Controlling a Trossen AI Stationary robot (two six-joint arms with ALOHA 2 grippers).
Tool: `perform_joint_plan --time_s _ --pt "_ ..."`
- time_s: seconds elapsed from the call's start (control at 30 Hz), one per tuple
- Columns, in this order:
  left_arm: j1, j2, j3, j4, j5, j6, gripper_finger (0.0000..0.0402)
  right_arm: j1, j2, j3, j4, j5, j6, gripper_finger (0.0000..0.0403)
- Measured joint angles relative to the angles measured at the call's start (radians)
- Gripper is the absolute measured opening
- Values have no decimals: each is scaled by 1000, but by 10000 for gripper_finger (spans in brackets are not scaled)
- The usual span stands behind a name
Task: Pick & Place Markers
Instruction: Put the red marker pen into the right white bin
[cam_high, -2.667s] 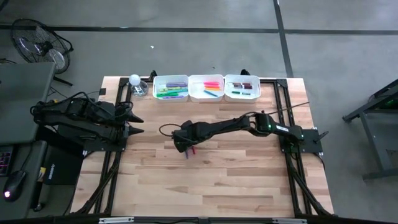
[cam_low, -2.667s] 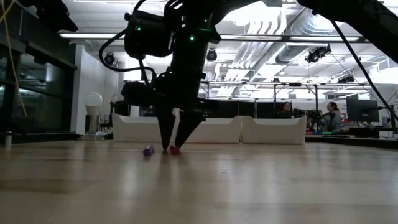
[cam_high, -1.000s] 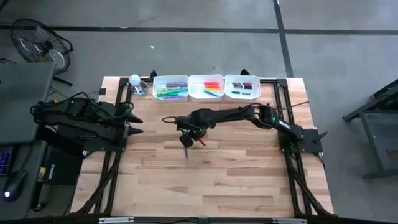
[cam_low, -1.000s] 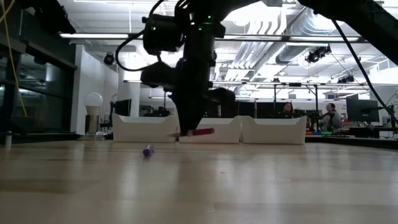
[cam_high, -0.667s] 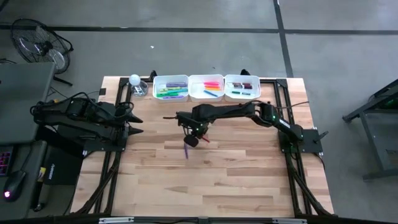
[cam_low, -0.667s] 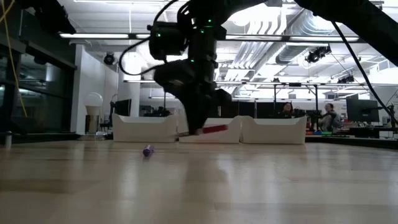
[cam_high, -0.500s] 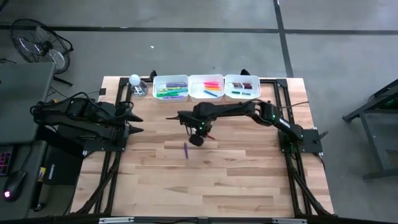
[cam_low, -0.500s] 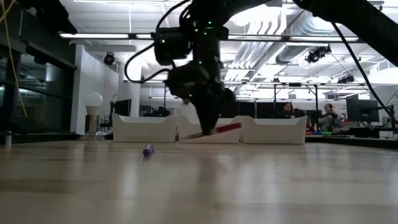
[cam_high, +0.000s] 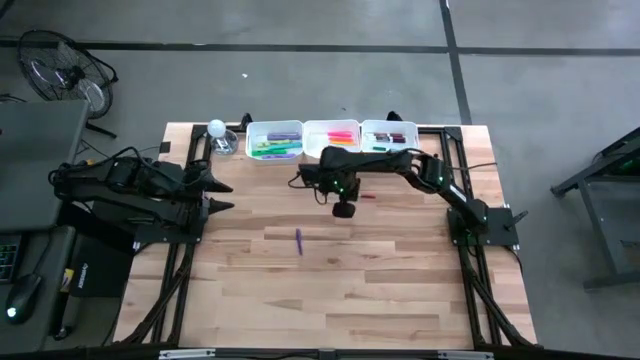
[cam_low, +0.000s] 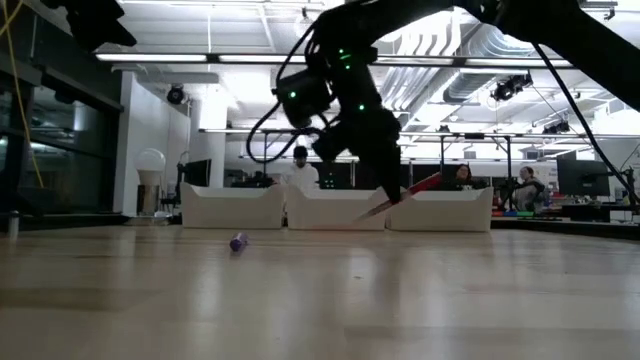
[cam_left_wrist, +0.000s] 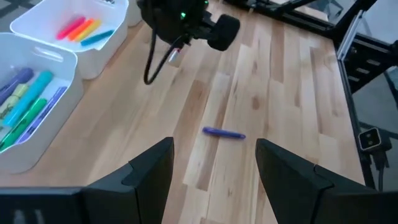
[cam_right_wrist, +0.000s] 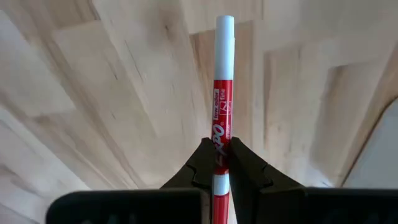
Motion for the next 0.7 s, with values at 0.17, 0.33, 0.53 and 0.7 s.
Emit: perform_joint_plan --time_s 0.17,0.33,0.53,0.7 --pt "0 0 0 12 -3 2 224 -35 -47 0 -2 46 -70 15" --pt "0 0 0 15 -41 -3 224 -86 -124 2 -3 101 -153 15" --pt "0 0 0 16 -97 -21 224 -170 -162 2 -3 121 -246 15" --pt "0 0 0 32 -115 -39 224 -259 -163 2 -2 122 -337 15"
